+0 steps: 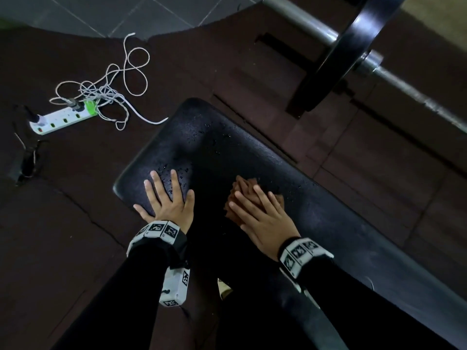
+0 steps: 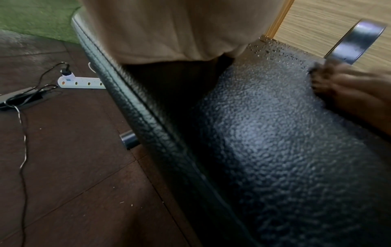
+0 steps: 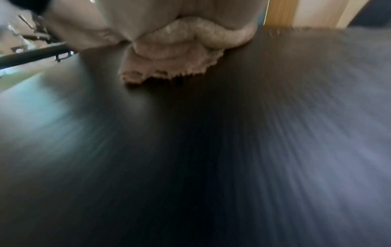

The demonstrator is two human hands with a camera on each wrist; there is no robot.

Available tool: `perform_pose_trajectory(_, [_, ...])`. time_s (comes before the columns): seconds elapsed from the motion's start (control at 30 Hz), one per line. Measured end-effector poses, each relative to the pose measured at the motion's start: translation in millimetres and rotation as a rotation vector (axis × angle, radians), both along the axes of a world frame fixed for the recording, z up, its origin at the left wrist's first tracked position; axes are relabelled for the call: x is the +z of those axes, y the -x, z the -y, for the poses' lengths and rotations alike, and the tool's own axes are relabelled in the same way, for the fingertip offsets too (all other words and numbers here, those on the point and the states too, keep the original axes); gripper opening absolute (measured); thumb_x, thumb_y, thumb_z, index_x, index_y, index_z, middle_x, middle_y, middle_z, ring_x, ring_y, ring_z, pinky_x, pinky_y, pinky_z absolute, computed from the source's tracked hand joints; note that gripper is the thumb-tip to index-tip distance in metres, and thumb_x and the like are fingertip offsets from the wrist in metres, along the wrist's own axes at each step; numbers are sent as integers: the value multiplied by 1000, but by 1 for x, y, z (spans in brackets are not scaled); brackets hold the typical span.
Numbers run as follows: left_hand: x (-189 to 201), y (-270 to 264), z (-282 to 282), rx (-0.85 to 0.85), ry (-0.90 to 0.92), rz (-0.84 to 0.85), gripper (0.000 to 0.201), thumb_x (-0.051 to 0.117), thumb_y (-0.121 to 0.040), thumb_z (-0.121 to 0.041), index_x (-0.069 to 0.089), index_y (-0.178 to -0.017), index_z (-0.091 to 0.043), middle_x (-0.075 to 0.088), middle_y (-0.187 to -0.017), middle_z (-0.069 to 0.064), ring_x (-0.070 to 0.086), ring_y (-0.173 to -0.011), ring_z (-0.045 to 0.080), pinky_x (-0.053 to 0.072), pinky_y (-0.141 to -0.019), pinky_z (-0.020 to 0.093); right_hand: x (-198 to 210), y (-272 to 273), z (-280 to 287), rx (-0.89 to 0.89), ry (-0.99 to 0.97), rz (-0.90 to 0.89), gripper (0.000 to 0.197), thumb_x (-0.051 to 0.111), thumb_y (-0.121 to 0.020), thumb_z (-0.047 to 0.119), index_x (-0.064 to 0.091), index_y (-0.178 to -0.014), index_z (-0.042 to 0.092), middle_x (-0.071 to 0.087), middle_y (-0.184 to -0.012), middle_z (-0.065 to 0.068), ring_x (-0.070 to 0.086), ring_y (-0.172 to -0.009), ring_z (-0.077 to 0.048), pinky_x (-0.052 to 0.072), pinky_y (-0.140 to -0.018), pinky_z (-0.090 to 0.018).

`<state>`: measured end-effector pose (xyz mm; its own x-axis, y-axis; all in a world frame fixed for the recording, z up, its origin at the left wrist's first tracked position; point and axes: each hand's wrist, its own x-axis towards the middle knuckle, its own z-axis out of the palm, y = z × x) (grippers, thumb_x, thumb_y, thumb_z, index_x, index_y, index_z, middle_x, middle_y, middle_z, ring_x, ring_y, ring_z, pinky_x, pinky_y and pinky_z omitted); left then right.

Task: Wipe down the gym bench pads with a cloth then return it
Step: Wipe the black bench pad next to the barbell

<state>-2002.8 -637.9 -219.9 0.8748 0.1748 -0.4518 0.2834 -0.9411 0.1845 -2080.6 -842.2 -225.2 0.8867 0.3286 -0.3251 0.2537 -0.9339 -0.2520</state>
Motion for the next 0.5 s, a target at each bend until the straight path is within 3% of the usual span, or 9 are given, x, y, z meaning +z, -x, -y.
perform_pose_trajectory(0.13, [-2, 3, 2, -26, -58, 63, 72, 3, -85, -68, 1, -148, -34, -9, -159, 2, -8, -146, 21, -3, -108, 65, -5, -55, 15, -49, 24, -18, 56, 21, -94, 44, 7, -147, 40, 1, -156, 16, -9, -144, -26, -2, -114, -42])
perform_pose_trajectory(0.23, [-2, -2, 1, -31, -21, -25, 86, -5, -74, -75, -2, -150, -35, -18, -157, 1, -18, -144, 22, -12, -108, 62, -6, -66, 42, -151, 26, -13, 55, 21, -97, 44, -5, -145, 42, -9, -155, 17, -7, -144, -29, 0, -115, -43])
perform_pose_trajectory(0.27, [0, -2, 1, -26, -18, -36, 87, -5, -74, -78, -4, -149, -36, -19, -157, 1, -19, -144, 22, -13, -108, 62, -6, -63, 51, -194, 33, -15, 55, 22, -98, 43, -5, -145, 41, -9, -155, 15, -5, -145, -30, 4, -117, -46])
perform_pose_trajectory(0.33, [6, -1, 4, 4, -35, -1, 71, -1, -83, -69, -5, -147, -39, -16, -158, -1, -15, -145, 18, -8, -110, 62, -7, -47, 67, -255, 85, -27, 54, 18, -98, 42, -4, -147, 35, -8, -157, 8, -1, -145, -31, 12, -115, -50])
perform_pose_trajectory(0.43, [15, -4, 10, 50, 10, -54, 58, 21, -97, -53, -6, -147, -40, -20, -157, -3, -17, -144, 15, -6, -112, 61, -9, -11, 81, -257, 193, -116, 55, 6, -96, 42, -15, -146, 29, -14, -156, 3, -6, -144, -33, 10, -114, -51])
perform_pose_trajectory(0.5, [18, -5, 10, 52, -2, -81, 59, 23, -98, -50, -9, -146, -39, -22, -157, -2, -19, -144, 15, -7, -112, 60, -7, 14, 77, -215, 210, -170, 55, 4, -96, 41, -16, -145, 28, -14, -156, 2, -7, -144, -36, 8, -113, -55])
